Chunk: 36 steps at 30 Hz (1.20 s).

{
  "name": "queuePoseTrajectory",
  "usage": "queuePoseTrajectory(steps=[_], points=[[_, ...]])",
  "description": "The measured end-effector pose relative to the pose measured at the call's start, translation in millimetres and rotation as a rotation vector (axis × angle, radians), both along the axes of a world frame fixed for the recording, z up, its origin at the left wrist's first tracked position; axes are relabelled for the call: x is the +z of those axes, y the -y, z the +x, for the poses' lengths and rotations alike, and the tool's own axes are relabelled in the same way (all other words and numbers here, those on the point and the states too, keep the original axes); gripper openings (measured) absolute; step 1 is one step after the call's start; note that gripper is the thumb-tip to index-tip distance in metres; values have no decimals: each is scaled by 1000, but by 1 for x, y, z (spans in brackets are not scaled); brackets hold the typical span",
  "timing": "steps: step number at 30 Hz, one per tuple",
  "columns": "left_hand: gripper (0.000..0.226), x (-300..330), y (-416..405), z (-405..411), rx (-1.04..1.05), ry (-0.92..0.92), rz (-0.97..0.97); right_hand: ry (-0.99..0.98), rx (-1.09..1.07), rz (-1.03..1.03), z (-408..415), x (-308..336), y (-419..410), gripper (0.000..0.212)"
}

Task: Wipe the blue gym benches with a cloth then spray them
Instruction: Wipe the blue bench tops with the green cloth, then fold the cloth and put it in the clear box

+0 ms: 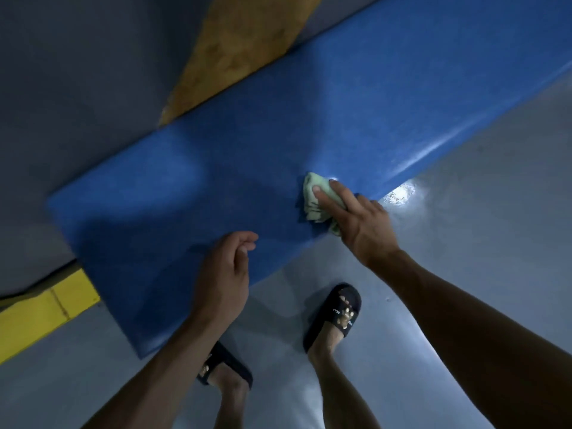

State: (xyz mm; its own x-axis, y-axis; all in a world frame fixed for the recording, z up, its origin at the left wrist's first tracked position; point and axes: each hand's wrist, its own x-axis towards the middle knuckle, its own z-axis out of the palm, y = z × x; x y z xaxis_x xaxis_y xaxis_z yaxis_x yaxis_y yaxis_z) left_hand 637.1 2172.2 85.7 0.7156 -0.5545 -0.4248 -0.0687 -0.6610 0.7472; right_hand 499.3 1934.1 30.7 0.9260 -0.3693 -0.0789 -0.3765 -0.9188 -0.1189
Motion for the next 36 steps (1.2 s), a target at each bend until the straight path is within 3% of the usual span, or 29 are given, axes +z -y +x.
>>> queuePoseTrajectory(steps=[5, 8, 12, 16, 21, 23, 25, 27, 32, 36], points=[[34, 7, 92, -27, -155, 23, 27, -121, -344, 71, -49, 19, 96, 83], [33, 24, 150, -47, -241, 14, 35, -107, -538, 215, -79, 50, 151, 74], [28, 72, 222, -68, -325, 5, 1, 173, -815, 656, -117, 107, 198, 48], [23, 143, 291, -89, -385, -10, -38, 430, -1078, 1031, -145, 178, 233, 41], [27, 237, 383, -115, -423, -113, -116, 564, -1063, 1356, -175, 288, 264, 22], [31, 274, 426, -129, -453, -166, -134, 674, -1081, 1474, -185, 324, 280, 25], [18, 294, 451, -140, -473, -289, -152, 741, -1055, 1578, -185, 343, 285, 31], [17, 352, 505, -161, -513, -354, -191, 864, -1000, 1633, -203, 402, 318, 36], [24, 432, 575, -186, -490, -473, -328, 946, -893, 1621, -226, 493, 372, 44], [20, 474, 634, -191, -533, -379, -432, 781, -887, 1478, -243, 549, 429, 47]])
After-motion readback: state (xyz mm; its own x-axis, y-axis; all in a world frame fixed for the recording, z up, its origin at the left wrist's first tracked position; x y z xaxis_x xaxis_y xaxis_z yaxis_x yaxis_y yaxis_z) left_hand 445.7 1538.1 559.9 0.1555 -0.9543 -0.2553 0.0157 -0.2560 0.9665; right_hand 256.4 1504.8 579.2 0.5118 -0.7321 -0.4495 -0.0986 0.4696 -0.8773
